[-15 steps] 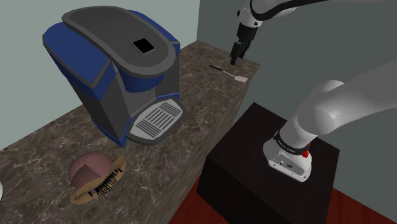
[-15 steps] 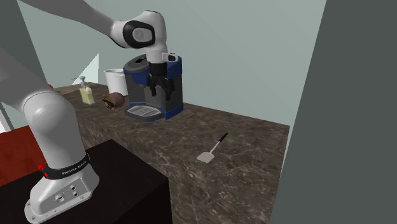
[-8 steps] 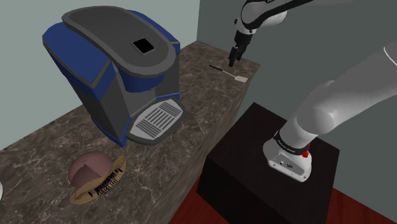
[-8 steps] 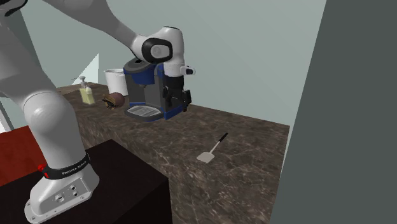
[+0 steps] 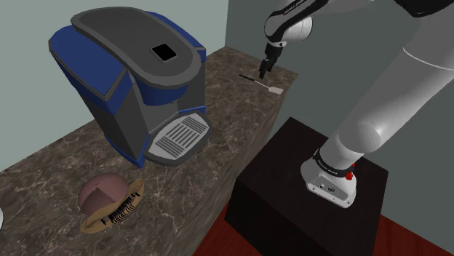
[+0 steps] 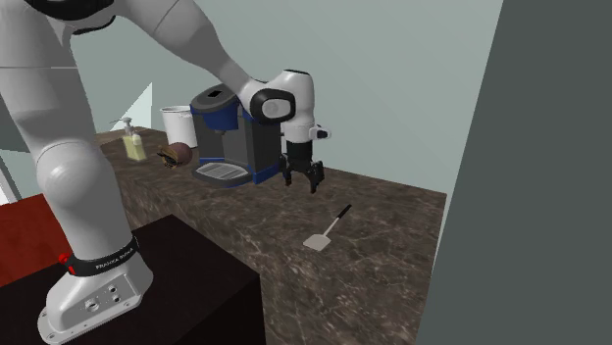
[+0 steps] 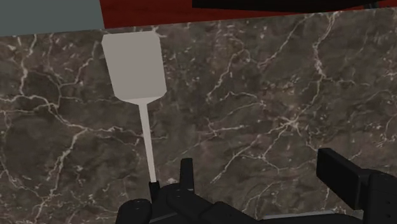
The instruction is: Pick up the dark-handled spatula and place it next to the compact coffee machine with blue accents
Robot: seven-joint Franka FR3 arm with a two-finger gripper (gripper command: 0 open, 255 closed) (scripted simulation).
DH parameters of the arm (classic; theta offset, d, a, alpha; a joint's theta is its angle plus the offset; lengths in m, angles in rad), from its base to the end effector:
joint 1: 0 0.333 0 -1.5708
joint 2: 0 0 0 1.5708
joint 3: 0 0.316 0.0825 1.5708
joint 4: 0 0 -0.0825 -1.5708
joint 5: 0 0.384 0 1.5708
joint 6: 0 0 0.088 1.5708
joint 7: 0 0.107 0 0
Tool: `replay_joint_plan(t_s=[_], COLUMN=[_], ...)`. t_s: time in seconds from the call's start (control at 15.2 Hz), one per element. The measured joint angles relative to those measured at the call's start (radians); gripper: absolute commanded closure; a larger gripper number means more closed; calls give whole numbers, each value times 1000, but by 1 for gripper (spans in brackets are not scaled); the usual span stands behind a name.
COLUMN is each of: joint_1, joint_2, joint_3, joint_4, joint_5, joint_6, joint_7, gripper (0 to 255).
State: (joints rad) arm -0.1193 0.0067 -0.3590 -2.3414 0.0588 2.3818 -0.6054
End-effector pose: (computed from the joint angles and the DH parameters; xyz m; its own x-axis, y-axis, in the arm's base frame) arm 0.4511 -0.2332 0.3342 0.9952 0.0847 0.0499 0.0854 -0.9963 -0.0136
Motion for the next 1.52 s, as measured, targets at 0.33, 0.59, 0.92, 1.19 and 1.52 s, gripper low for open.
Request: replay_joint_plan(t_s=[0.33,0.59,0.92,1.19,1.52], joint_1=[-47,-102,-126,-135,-138], joint_2=[208,346,426,465,469], joint_3=[-7,9,33,48,49], joint_4=[138,259,293,299,302], joint_5=[121,191,233,254,256], joint_6=[59,69,112,142,145], joint_7=[-144,-228,-262,-275,-278], gripper=[0,0,0,0,0])
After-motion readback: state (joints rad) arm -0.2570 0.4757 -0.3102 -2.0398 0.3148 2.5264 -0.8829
